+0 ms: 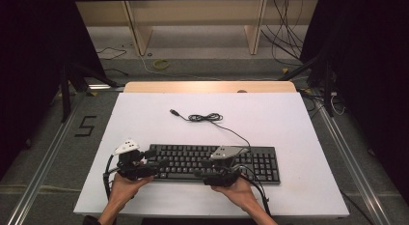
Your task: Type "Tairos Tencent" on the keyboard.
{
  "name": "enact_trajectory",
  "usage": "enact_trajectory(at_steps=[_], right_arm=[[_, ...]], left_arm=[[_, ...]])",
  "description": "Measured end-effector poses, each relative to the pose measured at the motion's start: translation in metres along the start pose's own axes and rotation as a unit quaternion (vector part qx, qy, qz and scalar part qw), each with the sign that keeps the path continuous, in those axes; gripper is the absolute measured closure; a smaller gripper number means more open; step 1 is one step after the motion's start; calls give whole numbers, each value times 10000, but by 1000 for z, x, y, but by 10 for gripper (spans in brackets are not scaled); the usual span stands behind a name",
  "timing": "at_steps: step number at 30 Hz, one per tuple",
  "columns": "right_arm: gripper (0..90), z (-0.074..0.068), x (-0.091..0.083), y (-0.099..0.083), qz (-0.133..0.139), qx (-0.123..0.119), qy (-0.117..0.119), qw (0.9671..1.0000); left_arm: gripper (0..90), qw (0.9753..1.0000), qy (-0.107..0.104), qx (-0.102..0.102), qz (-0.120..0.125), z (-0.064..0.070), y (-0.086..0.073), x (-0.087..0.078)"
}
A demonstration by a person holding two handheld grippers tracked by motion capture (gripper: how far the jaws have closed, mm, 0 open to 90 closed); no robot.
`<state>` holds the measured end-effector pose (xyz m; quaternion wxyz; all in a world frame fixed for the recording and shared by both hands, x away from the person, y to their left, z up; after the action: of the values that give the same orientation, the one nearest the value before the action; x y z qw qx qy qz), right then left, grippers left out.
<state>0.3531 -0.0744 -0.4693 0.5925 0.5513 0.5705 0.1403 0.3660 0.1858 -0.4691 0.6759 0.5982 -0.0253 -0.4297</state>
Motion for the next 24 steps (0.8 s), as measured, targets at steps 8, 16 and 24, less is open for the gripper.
enact_trajectory(at_steps=[8,16,24], right_arm=[[689,-3,10,2,-89,-49,43,9999],[802,-5,18,1,-235,-98,79,9996],[885,-4,25,-1,-363,-128,44,9992]], left_arm=[[282,10000,-32,30,2,2,-2,-2],[281,10000,-29,56,12,3,-4,-5],[280,10000,-27,70,4,2,-6,-7]])
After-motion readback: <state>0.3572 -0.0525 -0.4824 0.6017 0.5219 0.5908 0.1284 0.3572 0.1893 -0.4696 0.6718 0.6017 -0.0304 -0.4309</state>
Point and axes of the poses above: each handheld gripper's, and its own axes: x roughly forward along the jaws, y roughly out of its top, z roughly to its right, the point moved 3 cm from there along x, roughly forward along the jaws, and after that the axes turned 5 degrees about y, right-handed, at the moved point
